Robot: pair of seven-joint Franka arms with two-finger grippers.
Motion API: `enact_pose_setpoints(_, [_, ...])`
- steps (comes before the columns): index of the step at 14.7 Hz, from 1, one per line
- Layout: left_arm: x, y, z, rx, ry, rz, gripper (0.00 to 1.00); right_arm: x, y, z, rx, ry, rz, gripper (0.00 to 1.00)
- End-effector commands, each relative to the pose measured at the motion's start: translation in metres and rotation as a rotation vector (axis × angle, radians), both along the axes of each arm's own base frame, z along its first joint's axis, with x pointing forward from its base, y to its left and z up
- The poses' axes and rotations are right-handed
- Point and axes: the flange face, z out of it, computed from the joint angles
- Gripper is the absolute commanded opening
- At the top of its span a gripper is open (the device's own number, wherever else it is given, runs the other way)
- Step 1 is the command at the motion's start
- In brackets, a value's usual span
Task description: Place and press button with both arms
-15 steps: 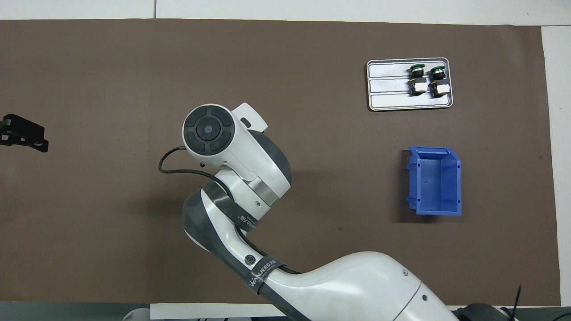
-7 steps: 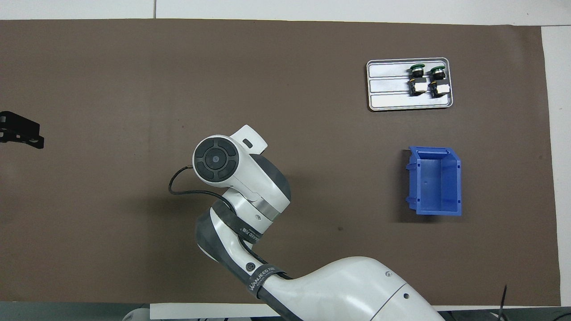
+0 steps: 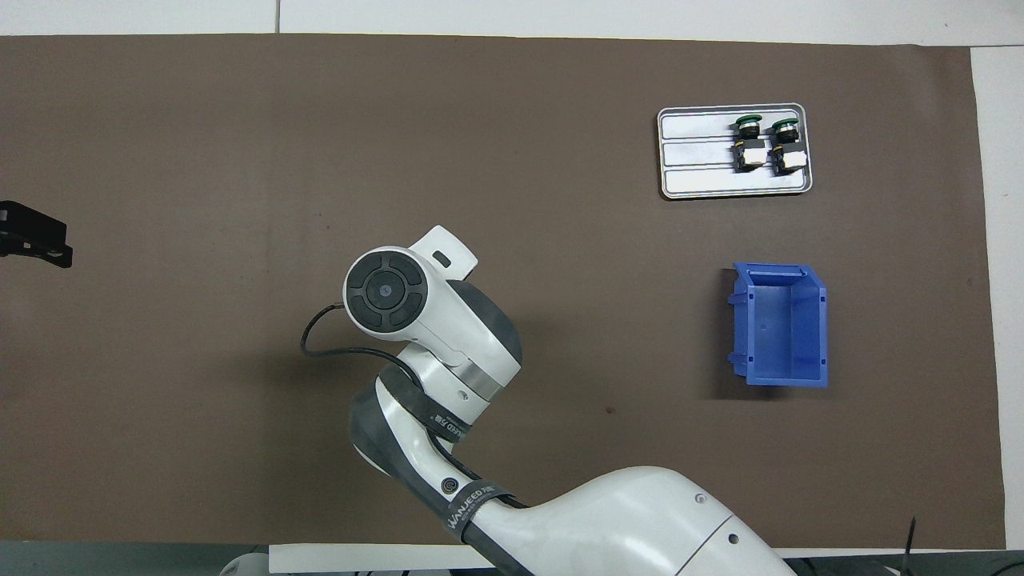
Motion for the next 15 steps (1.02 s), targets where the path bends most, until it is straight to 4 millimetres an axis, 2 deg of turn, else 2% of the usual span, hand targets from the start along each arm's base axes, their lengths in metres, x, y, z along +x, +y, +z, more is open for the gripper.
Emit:
enact_pose_setpoints(1, [0.002, 0.003, 0.001, 0.017, -0.012, -0.013, 1.0, 0.007, -0.007, 0.023, -0.005, -0.011, 0.023, 0.0])
enact_pose_setpoints(2, [0.002, 0.004, 0.001, 0.018, -0.013, -0.009, 1.0, 0.014, -0.009, 0.035, -0.023, -0.005, 0.028, 0.0])
enact_pose_setpoints(3, [0.002, 0.004, 0.001, 0.019, -0.013, -0.003, 1.0, 0.029, -0.019, 0.053, -0.027, 0.0, 0.01, 0.0])
enact_pose_setpoints(4, [0.002, 0.003, 0.001, 0.019, -0.013, -0.003, 1.0, 0.039, -0.035, 0.062, -0.032, 0.007, -0.004, 0.0])
enact_pose_setpoints(5, [0.003, 0.002, 0.001, 0.019, -0.015, -0.001, 1.0, 0.046, -0.055, 0.086, -0.03, -0.001, -0.005, 0.0])
enact_pose_setpoints(7, [0.003, 0.002, 0.001, 0.019, -0.015, -0.004, 1.0, 0.047, -0.104, 0.106, -0.059, 0.03, -0.001, 0.0])
enact_pose_setpoints(9, [0.002, 0.001, 0.001, 0.019, -0.013, -0.004, 1.0, 0.042, -0.167, 0.124, -0.073, 0.044, -0.017, 0.0])
enact_pose_setpoints(11, [0.002, 0.002, 0.001, 0.019, -0.013, -0.003, 1.0, 0.026, -0.234, 0.131, -0.092, 0.069, 0.006, 0.0])
enact_pose_setpoints(15, [0.002, 0.005, 0.001, 0.019, -0.012, 0.002, 1.0, -0.006, -0.346, 0.148, -0.093, 0.074, 0.019, 0.0])
